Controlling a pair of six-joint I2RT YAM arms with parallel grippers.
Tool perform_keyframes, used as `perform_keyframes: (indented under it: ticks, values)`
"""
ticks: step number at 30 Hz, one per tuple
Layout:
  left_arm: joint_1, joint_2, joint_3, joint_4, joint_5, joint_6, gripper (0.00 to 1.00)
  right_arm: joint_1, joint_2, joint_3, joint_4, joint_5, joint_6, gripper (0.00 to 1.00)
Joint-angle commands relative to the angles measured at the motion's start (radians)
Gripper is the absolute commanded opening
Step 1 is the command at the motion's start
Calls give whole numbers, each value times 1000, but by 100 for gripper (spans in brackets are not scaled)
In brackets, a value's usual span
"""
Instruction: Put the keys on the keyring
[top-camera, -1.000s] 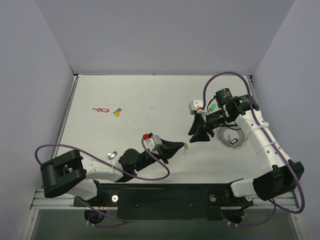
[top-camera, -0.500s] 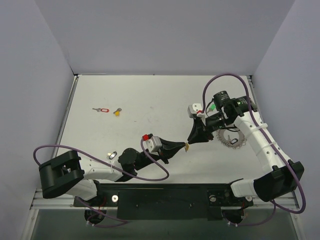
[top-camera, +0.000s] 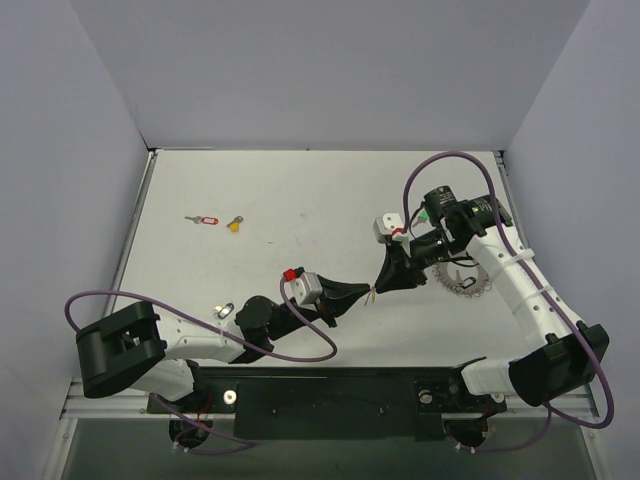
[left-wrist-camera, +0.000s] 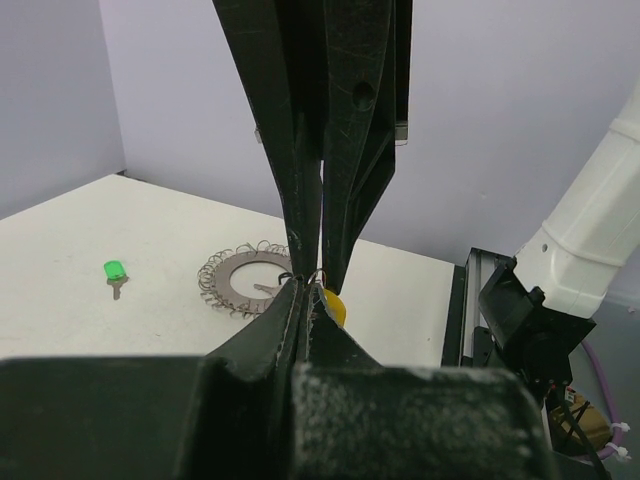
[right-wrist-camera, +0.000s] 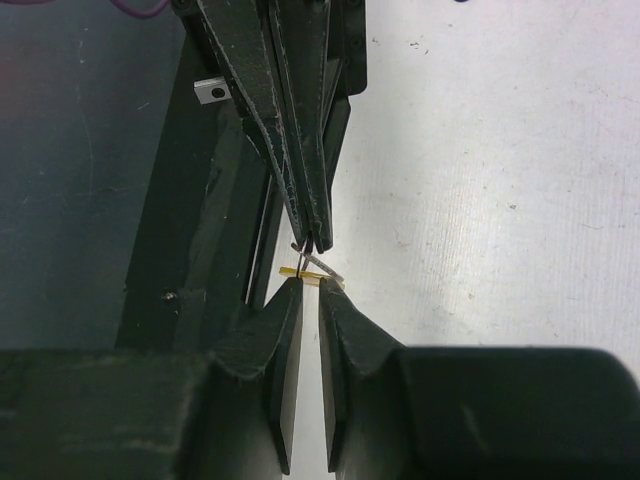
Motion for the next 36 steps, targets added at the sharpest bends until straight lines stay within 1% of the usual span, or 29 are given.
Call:
perform_keyframes:
  ticks: [1,3,5,6,10,20,36]
  values:
    - [3,-24,37,296,10,2,0,24,-12,-8,-39,-75,-24,8]
    - [4,-22,36,296,10,-1,0,23,-14,-7,-40,-73,-24,9]
    - [3,-24,34,296,4,2,0,14,-20,-1,-47,-66,-24,13]
    - [3,-24,31,296,1,2,0,8,-22,1,-47,-70,-24,17]
    - [3,-32,22,288,-15,4,0,-15,-35,-10,-48,-75,-33,21]
    - [3,-30,23,283,-16,-6,0,-11,-32,-13,-48,-81,-35,22]
    - [3,-10,36,299,-16,-25,0,15,31,24,-66,-72,-65,18]
